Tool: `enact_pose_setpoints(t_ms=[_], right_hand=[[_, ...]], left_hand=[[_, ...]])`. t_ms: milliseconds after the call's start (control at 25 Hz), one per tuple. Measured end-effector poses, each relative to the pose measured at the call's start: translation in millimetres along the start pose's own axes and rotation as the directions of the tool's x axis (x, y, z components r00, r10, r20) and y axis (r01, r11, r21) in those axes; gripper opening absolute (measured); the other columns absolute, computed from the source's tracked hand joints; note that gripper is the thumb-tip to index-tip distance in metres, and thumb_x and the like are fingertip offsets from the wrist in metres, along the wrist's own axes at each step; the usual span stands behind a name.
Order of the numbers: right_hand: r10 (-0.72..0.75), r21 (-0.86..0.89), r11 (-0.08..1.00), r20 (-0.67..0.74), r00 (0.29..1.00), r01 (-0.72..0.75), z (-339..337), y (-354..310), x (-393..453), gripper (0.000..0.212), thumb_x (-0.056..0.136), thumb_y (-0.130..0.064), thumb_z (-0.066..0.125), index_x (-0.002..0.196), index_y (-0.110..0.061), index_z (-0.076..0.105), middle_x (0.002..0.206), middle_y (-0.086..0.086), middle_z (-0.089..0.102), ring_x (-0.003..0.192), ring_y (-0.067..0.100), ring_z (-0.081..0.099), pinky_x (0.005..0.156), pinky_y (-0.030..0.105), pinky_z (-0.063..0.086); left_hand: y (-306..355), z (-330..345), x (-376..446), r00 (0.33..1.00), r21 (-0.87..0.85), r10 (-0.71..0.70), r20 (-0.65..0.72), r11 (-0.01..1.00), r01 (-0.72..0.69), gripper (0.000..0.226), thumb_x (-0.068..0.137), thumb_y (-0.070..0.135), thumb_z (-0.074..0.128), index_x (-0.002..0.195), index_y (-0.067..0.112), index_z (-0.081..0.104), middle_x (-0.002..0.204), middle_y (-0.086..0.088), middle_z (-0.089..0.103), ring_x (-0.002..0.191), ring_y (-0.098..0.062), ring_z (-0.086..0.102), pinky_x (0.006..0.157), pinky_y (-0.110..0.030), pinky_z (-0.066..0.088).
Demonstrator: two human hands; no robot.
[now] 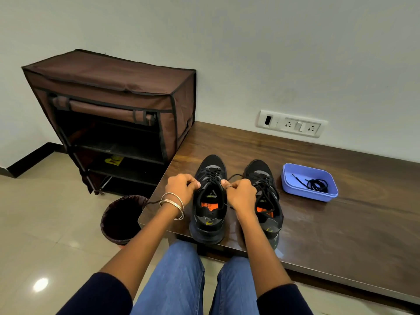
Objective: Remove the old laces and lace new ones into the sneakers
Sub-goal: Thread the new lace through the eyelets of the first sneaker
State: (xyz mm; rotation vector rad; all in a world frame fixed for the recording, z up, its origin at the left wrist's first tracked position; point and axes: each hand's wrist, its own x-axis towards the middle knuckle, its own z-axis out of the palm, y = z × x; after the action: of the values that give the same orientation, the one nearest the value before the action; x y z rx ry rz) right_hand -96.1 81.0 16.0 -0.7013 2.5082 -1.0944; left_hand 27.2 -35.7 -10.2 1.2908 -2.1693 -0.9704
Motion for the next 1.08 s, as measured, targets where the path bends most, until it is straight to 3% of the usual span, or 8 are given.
enact_pose_setpoints(t_ms=[120, 240, 360, 520, 640, 800, 960, 1080], right_hand=[[0.045, 0.205, 0.977, 0.036, 0.998, -0.052, 9.7, -2.2, 0.5, 0.036, 0.089, -0.033, 0.068, 0.07, -0.002, 0.068, 0.069, 0.012, 0.066, 0.072, 0.023, 0.059, 0.068, 0.034, 0.044], [-0.009, 0.29, 0.956, -0.08, 0.997, 0.032, 14.6, -8.1, 5.2, 0.006, 0.087, -0.012, 0.068, 0.088, -0.008, 0.073, 0.082, 0.003, 0.07, 0.084, 0.017, 0.065, 0.072, 0.024, 0.043], [-0.322, -0.019, 0.947, -0.04, 0.946, 0.321, 16.0, -20.3, 10.5, 0.02, 0.086, -0.006, 0.058, 0.099, -0.016, 0.07, 0.094, 0.004, 0.07, 0.095, 0.024, 0.064, 0.081, 0.035, 0.049], [-0.481, -0.487, 0.672, 0.285, 0.829, 0.557, 8.6, -31.5, 17.7, 0.031, 0.088, -0.006, 0.05, 0.111, -0.022, 0.065, 0.107, 0.006, 0.056, 0.109, 0.028, 0.044, 0.081, 0.041, 0.033], [-0.455, -0.43, 0.73, 0.273, 0.848, 0.531, 8.1, -21.6, 25.5, 0.03, 0.088, -0.006, 0.052, 0.099, -0.027, 0.069, 0.092, 0.001, 0.056, 0.105, 0.027, 0.049, 0.075, 0.038, 0.034], [-0.418, -0.21, 0.898, -0.133, 0.899, 0.386, 13.4, -13.2, 7.0, 0.021, 0.086, -0.01, 0.065, 0.105, -0.018, 0.067, 0.104, 0.002, 0.059, 0.104, 0.024, 0.05, 0.083, 0.039, 0.04], [-0.331, 0.035, 0.943, 0.152, 0.931, 0.33, 20.0, -14.4, -1.7, 0.021, 0.078, -0.005, 0.073, 0.098, -0.01, 0.068, 0.084, 0.006, 0.062, 0.078, 0.019, 0.058, 0.075, 0.036, 0.05], [-0.299, 0.003, 0.954, 0.0, 0.954, 0.299, 25.8, -18.2, 1.0, 0.01, 0.081, -0.017, 0.071, 0.09, -0.014, 0.072, 0.083, 0.008, 0.069, 0.08, 0.024, 0.062, 0.068, 0.034, 0.047]], left_hand=[[6.5, -4.6, 9.8, 0.998, -0.036, -0.06, 0.024, 0.998, 0.061, 0.016, 0.088, 0.023, 0.066, 0.074, 0.015, 0.068, 0.08, -0.001, 0.07, 0.079, -0.017, 0.064, 0.077, -0.029, 0.051], [20.5, -6.9, 16.7, 0.99, -0.352, -0.094, 0.107, 0.928, 0.126, 0.008, 0.088, 0.008, 0.064, 0.095, 0.009, 0.068, 0.068, -0.005, 0.065, 0.059, -0.016, 0.057, 0.059, -0.027, 0.051], [34.1, -13.2, 26.9, 0.957, -0.276, 0.093, 0.274, 0.961, -0.014, 0.023, 0.09, 0.008, 0.063, 0.104, 0.025, 0.064, 0.064, -0.005, 0.064, 0.048, -0.012, 0.052, 0.047, -0.017, 0.042], [41.6, -12.8, 34.5, 0.908, -0.21, 0.14, 0.396, 0.976, -0.059, 0.015, 0.087, 0.008, 0.067, 0.098, 0.018, 0.069, 0.063, -0.01, 0.063, 0.044, -0.014, 0.045, 0.039, -0.019, 0.037], [42.5, -12.7, 34.9, 0.924, -0.303, 0.041, 0.38, 0.949, 0.083, 0.01, 0.089, 0.007, 0.064, 0.085, 0.005, 0.074, 0.06, -0.011, 0.065, 0.036, -0.011, 0.04, 0.036, -0.017, 0.032], [57.8, -8.5, 33.3, 0.924, -0.445, -0.183, 0.335, 0.834, 0.326, 0.013, 0.086, 0.004, 0.063, 0.076, -0.002, 0.067, 0.052, -0.01, 0.061, 0.03, -0.009, 0.037, 0.032, -0.015, 0.027], [61.3, -6.0, 33.3, 0.868, -0.469, -0.25, 0.429, 0.76, 0.45, 0.016, 0.088, 0.005, 0.058, 0.074, 0.0, 0.063, 0.07, -0.016, 0.058, 0.042, -0.013, 0.035, 0.034, -0.013, 0.023], [60.7, -4.9, 35.1, 0.825, -0.512, -0.274, 0.493, 0.676, 0.53, 0.018, 0.092, 0.005, 0.052, 0.075, 0.0, 0.057, 0.076, -0.017, 0.054, 0.046, -0.012, 0.027, 0.034, -0.011, 0.018]])
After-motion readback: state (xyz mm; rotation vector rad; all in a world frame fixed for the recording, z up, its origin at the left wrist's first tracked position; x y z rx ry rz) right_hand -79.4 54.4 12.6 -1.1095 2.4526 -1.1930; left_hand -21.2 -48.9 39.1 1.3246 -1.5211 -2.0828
